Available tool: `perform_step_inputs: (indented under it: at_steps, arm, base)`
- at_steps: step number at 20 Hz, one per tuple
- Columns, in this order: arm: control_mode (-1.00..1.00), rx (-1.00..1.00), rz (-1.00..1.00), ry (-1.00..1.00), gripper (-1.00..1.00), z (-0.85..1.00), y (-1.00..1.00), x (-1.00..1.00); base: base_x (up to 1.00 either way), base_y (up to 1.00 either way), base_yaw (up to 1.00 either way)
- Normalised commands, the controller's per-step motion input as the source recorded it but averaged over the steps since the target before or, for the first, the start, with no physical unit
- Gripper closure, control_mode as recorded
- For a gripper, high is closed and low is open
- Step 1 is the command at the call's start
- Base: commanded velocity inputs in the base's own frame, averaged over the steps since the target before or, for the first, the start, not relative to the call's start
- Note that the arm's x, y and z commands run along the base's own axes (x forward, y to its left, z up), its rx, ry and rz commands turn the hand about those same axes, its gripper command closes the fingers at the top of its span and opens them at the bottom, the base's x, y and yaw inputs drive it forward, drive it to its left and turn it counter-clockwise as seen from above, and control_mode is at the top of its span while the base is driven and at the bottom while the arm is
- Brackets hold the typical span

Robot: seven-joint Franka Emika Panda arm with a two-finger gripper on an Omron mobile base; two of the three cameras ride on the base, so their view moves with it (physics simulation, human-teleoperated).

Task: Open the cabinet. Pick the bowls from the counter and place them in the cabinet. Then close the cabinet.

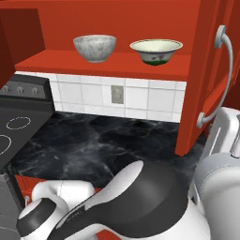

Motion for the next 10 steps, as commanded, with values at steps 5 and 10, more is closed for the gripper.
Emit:
perform_step_inputs:
  at_steps: [5,10]
  arm:
    - [-1.0,0.02,0.08,-0.04,-1.0,-0.02,0.25,0.16]
    - [-1.0,0.01,0.04,-0.14,-1.0,-0.03,0.32,0.49]
  base:
    - [0.0,0.0,0.0]
    - [0.0,0.0,0.0]
